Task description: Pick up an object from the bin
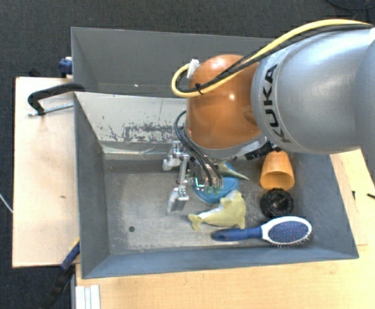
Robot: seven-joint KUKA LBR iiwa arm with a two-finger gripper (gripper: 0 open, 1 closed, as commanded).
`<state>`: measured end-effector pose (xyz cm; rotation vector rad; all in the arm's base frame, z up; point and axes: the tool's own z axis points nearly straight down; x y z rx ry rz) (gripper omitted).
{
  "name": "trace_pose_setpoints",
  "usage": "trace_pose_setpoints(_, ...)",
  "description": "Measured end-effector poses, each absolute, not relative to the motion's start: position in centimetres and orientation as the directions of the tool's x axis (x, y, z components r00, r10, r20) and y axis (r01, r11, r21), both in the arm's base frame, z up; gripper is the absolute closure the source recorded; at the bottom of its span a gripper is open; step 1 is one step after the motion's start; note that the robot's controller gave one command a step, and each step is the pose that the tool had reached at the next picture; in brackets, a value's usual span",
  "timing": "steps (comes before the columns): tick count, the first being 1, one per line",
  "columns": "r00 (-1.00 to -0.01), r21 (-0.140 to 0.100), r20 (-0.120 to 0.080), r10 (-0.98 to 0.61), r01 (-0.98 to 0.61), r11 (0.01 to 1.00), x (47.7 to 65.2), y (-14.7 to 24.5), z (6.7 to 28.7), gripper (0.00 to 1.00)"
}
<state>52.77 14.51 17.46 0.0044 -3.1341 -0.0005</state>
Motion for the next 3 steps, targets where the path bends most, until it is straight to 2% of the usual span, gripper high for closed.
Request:
trace_pose_setpoints(1,-0.984,-0.001,0.0,0.179,0.179,0.984,53.1,7.1,17.4,0.0)
trace_pose_setpoints(2,-0.945,0.005,-0.007,0.327,0.327,0.945,54.9,5.8,12.4,0.0)
trace_pose_setpoints(3,-0.928,0.008,-0.012,0.373,0.373,0.928,56.6,3.0,8.3,0.0)
